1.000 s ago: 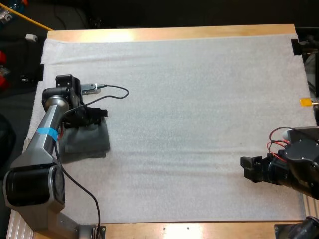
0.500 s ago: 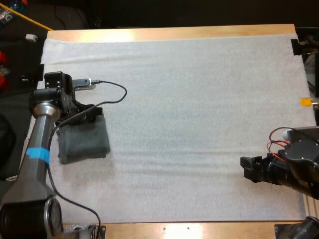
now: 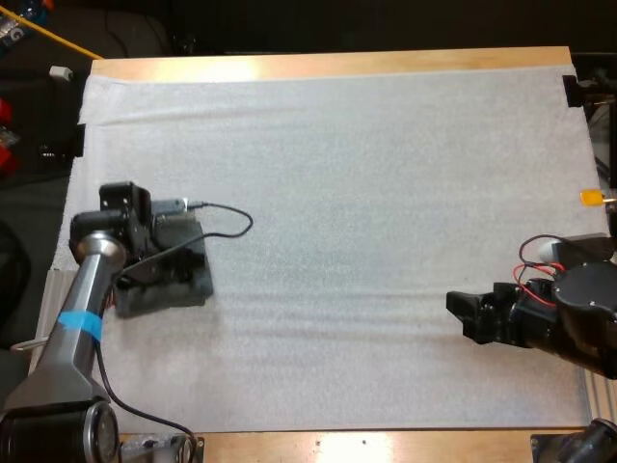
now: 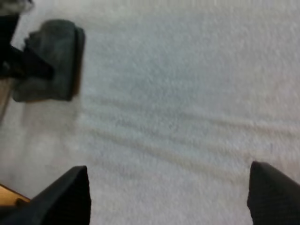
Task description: Pick towel from pile, fold and stack
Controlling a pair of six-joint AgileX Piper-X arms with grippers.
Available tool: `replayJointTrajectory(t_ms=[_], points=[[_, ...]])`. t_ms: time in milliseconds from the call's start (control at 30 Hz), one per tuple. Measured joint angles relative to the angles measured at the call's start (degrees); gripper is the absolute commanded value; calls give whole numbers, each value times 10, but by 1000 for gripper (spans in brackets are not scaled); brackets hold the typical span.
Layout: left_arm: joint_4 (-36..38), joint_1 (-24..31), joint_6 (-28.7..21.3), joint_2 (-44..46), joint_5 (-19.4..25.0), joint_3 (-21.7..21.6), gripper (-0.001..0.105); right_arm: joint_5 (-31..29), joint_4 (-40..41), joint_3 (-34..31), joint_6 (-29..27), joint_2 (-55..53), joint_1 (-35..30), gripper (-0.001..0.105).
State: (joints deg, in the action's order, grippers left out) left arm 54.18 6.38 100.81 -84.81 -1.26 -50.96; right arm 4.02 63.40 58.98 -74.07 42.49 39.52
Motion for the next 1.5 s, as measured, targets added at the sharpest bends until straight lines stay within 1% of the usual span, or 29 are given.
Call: replayJointTrajectory(t_ms=[167, 300, 400, 500, 667, 767, 867, 1000, 1167, 1333, 1500], points=[[-45, 0, 0, 0, 0, 44, 67, 22, -16, 0, 8, 0, 0, 67], [-53, 0, -4, 0, 0, 50, 67, 21, -24, 0, 8, 0, 0, 67], [-48, 0, -5, 3, 0, 44, 67, 21, -26, 0, 9, 0, 0, 67], [-38, 0, -5, 24, 0, 33, 67, 21, -28, 0, 9, 0, 0, 67], [-29, 0, -6, 89, -5, -5, 67, 16, -28, 0, -1, 0, 0, 67], [-19, 0, -8, 130, -25, -27, 67, -16, -28, 0, -26, 0, 0, 67], [-19, 0, -9, 165, -44, -37, 67, -77, -28, 0, -48, 12, 0, 67], [-10, -6, -8, 207, -46, -38, 67, -93, -28, 0, -86, 44, -11, 67], [12, -29, -8, 247, -46, -38, 67, -91, -29, 0, -135, 94, -77, 67], [15, -50, -8, 274, -46, -38, 67, -67, -40, 0, -183, 107, -171, 67], [24, -57, -8, 294, -46, -38, 67, -41, -46, 0, -215, 107, -279, 67]])
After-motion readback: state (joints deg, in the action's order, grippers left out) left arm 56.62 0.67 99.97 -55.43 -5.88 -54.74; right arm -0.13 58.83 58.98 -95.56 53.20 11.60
